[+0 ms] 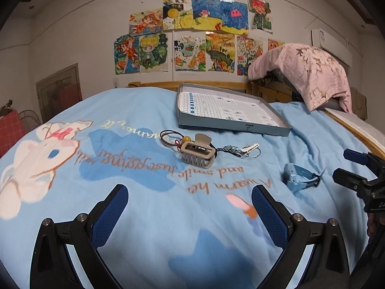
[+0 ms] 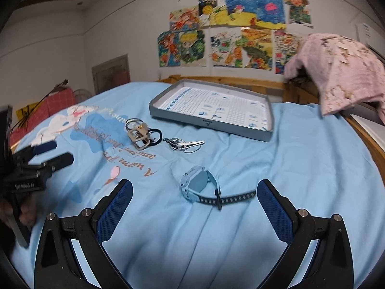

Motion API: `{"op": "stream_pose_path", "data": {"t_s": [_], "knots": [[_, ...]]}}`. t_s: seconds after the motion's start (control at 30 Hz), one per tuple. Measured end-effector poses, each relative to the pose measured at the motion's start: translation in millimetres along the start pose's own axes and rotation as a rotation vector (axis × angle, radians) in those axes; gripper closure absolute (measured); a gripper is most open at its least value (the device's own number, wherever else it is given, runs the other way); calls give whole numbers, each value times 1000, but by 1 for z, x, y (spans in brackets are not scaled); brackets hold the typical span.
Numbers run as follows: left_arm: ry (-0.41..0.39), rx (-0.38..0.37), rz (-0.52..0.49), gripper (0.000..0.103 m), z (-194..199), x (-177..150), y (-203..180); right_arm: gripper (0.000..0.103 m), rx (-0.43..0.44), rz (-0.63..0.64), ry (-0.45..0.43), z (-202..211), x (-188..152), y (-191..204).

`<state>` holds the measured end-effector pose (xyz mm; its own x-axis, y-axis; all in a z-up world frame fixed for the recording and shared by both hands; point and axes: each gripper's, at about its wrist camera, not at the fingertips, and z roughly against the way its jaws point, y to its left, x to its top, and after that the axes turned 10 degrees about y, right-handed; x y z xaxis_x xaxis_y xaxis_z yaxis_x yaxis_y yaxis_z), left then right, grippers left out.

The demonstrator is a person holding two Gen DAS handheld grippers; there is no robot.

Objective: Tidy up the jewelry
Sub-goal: 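Grasp the beige claw hair clip with the left tool while the right tool grasps the blue smartwatch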

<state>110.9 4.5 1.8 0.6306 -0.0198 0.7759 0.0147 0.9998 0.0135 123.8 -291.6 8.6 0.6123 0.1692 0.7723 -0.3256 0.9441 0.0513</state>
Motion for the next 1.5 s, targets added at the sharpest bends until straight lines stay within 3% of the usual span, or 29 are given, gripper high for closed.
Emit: {"op": "stream_pose_path", "data": {"t_s": [0.13,0.3,0.53,0.7,0.77,0.87,1.03,1.17,1.3,1.43,1.5], "knots": [[23,-15,-27,0,-25,15,-3,3,0,36,24,-26,9,0],[33,-26,-65,0,-52,29,-6,18,7,36,91,-56,11,1],[91,-23,-119,0,-102,49,-3,19,-5,24,167,-93,8,8],[99,-47,-134,0,-125,56,-1,37,-34,-4,191,-112,6,7],[95,-64,-139,2,-130,56,0,50,-30,-16,193,-117,6,5],[98,-72,-139,9,-140,59,1,54,-24,-21,183,-125,8,9],[140,-99,-142,33,-158,54,1,59,2,-42,184,-145,17,11],[140,-125,-136,40,-162,52,2,59,34,-43,178,-160,29,16],[127,-150,-128,53,-163,49,3,59,77,-50,176,-165,31,18],[84,-130,-129,54,-156,41,2,58,110,-66,176,-162,31,15],[64,-126,-137,59,-152,39,1,57,106,-61,185,-164,31,16]]}}
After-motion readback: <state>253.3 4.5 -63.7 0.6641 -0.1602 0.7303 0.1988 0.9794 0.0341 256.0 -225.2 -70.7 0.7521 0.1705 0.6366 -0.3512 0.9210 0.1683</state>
